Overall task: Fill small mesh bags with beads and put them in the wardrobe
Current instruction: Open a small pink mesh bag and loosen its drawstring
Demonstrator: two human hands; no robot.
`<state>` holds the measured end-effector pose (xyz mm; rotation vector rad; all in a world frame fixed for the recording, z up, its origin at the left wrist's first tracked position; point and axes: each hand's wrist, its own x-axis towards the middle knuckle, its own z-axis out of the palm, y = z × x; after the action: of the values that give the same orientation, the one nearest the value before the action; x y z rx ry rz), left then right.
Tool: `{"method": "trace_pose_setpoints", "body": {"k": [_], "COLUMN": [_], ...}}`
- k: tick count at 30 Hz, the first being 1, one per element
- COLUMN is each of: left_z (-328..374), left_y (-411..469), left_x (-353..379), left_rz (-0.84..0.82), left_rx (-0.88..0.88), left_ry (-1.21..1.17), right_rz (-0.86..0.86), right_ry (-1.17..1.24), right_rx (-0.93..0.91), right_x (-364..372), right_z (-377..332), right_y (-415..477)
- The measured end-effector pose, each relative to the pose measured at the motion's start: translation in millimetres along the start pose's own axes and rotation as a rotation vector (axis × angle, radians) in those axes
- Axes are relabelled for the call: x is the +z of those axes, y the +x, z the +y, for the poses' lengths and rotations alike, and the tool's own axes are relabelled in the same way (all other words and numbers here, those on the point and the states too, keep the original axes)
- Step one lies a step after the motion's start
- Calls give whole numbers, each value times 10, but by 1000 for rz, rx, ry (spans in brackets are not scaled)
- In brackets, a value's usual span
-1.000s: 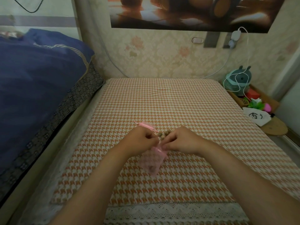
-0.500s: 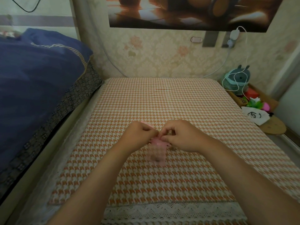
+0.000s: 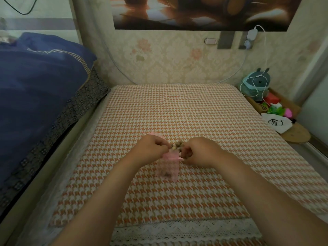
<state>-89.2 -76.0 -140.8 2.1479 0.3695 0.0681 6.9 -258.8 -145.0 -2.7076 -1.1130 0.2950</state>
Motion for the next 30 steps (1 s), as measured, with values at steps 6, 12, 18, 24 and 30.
{"method": "trace_pose_setpoints", "body": {"k": [6, 12, 18, 24, 30], "left_z": [-51, -27, -88, -118, -101], "left_y": [18, 5, -22, -8, -47], "left_x": [-24, -31, -71, -77, -75], "left_rz": [-49, -67, -67, -79, 28], "left_rx": [16, 48, 38, 98, 428], "left_ry": [2, 12, -7, 53, 392], "right_rz": [194, 194, 81, 37, 96], "right_ry": [116, 378, 329, 263, 323], "right_rx": [17, -102, -128, -140, -155], "right_x": [-95, -116, -129, -69, -98], "right_z": [-6, -196, -221, -172, -156], "right_y": [52, -24, 15, -12, 19]}}
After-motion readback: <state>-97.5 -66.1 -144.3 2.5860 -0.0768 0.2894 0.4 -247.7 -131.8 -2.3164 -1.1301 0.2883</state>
